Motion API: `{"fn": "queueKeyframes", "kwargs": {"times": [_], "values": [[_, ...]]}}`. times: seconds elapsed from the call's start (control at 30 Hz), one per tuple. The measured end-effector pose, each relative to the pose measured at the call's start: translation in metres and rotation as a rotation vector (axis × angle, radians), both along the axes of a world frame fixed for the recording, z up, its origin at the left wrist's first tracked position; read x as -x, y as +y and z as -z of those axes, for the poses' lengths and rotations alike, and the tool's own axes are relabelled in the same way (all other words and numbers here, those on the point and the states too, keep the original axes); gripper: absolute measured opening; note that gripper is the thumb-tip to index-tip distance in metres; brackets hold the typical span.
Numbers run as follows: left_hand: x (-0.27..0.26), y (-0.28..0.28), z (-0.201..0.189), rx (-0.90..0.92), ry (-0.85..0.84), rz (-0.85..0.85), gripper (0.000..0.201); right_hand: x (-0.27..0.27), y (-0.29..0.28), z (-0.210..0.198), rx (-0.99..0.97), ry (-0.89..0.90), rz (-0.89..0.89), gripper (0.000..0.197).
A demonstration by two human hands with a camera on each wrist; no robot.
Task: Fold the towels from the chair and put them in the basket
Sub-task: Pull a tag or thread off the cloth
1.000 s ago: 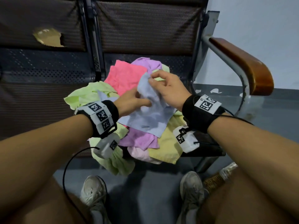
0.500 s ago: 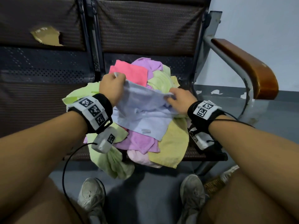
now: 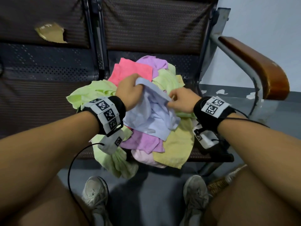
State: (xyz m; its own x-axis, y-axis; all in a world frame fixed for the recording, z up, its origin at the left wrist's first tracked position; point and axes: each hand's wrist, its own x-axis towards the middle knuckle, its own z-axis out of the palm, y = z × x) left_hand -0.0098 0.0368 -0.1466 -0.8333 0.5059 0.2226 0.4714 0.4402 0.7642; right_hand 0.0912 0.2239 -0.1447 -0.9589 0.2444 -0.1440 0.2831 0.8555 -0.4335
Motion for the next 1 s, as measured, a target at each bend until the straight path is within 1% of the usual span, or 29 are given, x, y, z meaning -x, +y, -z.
{"fn": "queueKeyframes", "kwargs": {"times": [0.03, 0.07, 0.1, 0.13, 0.2, 0.23, 0.27, 0.3, 0.33, 0.37, 0.4, 0.43, 0.5, 0.53, 0.57, 0.63, 0.67, 0.7, 0.73, 0.77, 0.8, 0.83, 0.87, 0.9, 0.93, 0.97, 1.0], "values": [[0.002, -0.001, 0.000, -0.029, -0.037, -0.032, 0.020, -0.004, 0.001, 0.006, -0.064, -0.093, -0.005, 0.015], [0.003, -0.003, 0.000, -0.037, -0.067, -0.038, 0.025, -0.006, 0.003, 0.011, -0.099, -0.127, 0.000, 0.023], [0.003, -0.005, 0.002, 0.002, -0.080, -0.031, 0.030, -0.006, 0.003, 0.013, -0.093, -0.105, 0.030, 0.025], [0.001, -0.007, 0.004, 0.086, -0.053, -0.006, 0.037, -0.005, 0.002, 0.012, -0.055, -0.025, 0.063, 0.024], [-0.005, -0.009, 0.010, 0.288, 0.067, 0.078, 0.064, -0.001, -0.005, 0.006, 0.099, 0.211, 0.095, 0.020], [-0.009, -0.008, 0.012, 0.333, 0.117, 0.126, 0.077, 0.001, -0.012, 0.000, 0.177, 0.296, 0.083, 0.018], [-0.012, -0.005, 0.012, 0.321, 0.152, 0.164, 0.083, 0.003, -0.019, -0.004, 0.229, 0.358, 0.041, 0.016], [-0.016, -0.002, 0.011, 0.268, 0.159, 0.192, 0.078, 0.004, -0.027, -0.009, 0.259, 0.399, -0.010, 0.014], [-0.018, 0.002, 0.009, 0.201, 0.155, 0.207, 0.060, 0.005, -0.033, -0.014, 0.278, 0.427, -0.050, 0.013], [-0.020, 0.006, 0.006, 0.175, 0.159, 0.213, 0.034, 0.005, -0.036, -0.019, 0.299, 0.451, -0.063, 0.011], [-0.022, 0.009, 0.003, 0.174, 0.177, 0.210, 0.015, 0.005, -0.037, -0.023, 0.315, 0.482, -0.045, 0.011], [-0.022, 0.011, 0.000, 0.173, 0.188, 0.189, 0.012, 0.004, -0.033, -0.025, 0.318, 0.515, -0.008, 0.016], [-0.019, 0.012, -0.005, 0.118, 0.128, 0.101, 0.013, 0.001, -0.022, -0.024, 0.331, 0.518, 0.060, 0.028], [-0.016, 0.011, -0.007, 0.077, 0.095, 0.063, 0.015, -0.002, -0.016, -0.022, 0.318, 0.454, 0.080, 0.032], [-0.013, 0.011, -0.010, 0.037, 0.065, 0.033, 0.017, -0.005, -0.012, -0.017, 0.288, 0.353, 0.088, 0.031], [-0.008, 0.010, -0.013, -0.054, -0.007, -0.018, 0.017, -0.011, -0.010, -0.005, 0.171, 0.075, 0.057, 0.013], [-0.006, 0.009, -0.013, -0.092, -0.042, -0.037, 0.016, -0.013, -0.009, -0.001, 0.126, -0.010, 0.040, 0.022], [-0.006, 0.008, -0.012, -0.116, -0.070, -0.053, 0.016, -0.014, -0.008, 0.002, 0.110, -0.030, 0.036, 0.031], [-0.006, 0.006, -0.011, -0.118, -0.095, -0.054, 0.020, -0.013, -0.008, 0.001, 0.125, 0.008, 0.044, 0.031], [-0.008, 0.004, -0.010, -0.097, -0.112, -0.021, 0.033, -0.012, -0.008, -0.003, 0.149, 0.094, 0.055, 0.027], [-0.010, 0.003, -0.009, -0.058, -0.116, 0.048, 0.049, -0.010, -0.009, -0.008, 0.175, 0.200, 0.062, 0.021], [-0.012, 0.002, -0.008, 0.007, -0.107, 0.120, 0.061, -0.007, -0.010, -0.012, 0.192, 0.301, 0.059, 0.015], [-0.015, 0.003, -0.008, 0.090, -0.079, 0.170, 0.062, -0.005, -0.013, -0.015, 0.202, 0.365, 0.047, 0.011], [-0.018, 0.005, -0.008, 0.172, -0.031, 0.193, 0.053, -0.004, -0.017, -0.016, 0.209, 0.405, 0.015, 0.009], [-0.021, 0.007, -0.009, 0.237, 0.021, 0.201, 0.039, -0.003, -0.021, -0.017, 0.224, 0.425, -0.019, 0.006], [-0.023, 0.010, -0.010, 0.266, 0.059, 0.200, 0.026, -0.003, -0.025, -0.017, 0.245, 0.442, -0.052, 0.005], [-0.025, 0.012, -0.011, 0.269, 0.079, 0.182, 0.016, -0.004, -0.027, -0.017, 0.269, 0.447, -0.067, 0.009]]}}
